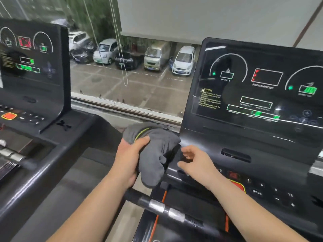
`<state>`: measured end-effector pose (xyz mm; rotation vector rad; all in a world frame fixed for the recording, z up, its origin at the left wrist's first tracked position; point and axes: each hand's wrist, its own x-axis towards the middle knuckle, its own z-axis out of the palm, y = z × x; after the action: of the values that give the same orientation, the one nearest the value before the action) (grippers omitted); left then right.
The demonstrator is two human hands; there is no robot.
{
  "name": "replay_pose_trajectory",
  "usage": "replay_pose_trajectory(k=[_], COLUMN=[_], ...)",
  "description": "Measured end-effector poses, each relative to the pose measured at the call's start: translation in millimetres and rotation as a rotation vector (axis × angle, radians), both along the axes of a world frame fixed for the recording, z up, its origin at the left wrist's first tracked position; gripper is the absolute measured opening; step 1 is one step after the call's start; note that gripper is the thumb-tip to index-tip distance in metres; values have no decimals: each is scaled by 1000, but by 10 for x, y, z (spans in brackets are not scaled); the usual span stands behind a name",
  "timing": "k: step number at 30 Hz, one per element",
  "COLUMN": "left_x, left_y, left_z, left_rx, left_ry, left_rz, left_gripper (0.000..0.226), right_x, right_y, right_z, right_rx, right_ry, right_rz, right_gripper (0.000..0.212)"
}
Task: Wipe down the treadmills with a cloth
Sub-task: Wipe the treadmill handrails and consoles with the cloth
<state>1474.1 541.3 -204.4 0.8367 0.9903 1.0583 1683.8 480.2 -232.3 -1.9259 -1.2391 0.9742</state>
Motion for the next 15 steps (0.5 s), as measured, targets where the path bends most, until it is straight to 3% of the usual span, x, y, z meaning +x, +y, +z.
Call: replay_pose_trajectory(k=[3,4,6,8,10,13,15], left_x=[-22,-57,-138,-170,-172,-140,-142], left_y=[146,145,290,390,610,840,1063], left_z=[-504,-632,-860,-890,-916,-1038,-1101], left_rx=[-95,-34,260,743,1066,1133,1205], left_ry=[451,636,1042,1334,1380,1435,1450], left_rz=[-113,-131,-186,-222,-488,-1010,-1128], left_gripper=[61,65,84,90,84,92,94], right_x=[60,71,95,93,86,52,39], right_y=[358,391,614,744,927,994,1021], right_z=[-61,-49,-97,-79,-108,-146,-150], right_rx=[-45,-55,-92,-130,-189,-264,-286], right_ry=[-199,-274,-420,-543,-674,-810,-793], right_rz=[103,148,230,343,454,534,485], right_gripper=[53,55,65,82,103,132,139])
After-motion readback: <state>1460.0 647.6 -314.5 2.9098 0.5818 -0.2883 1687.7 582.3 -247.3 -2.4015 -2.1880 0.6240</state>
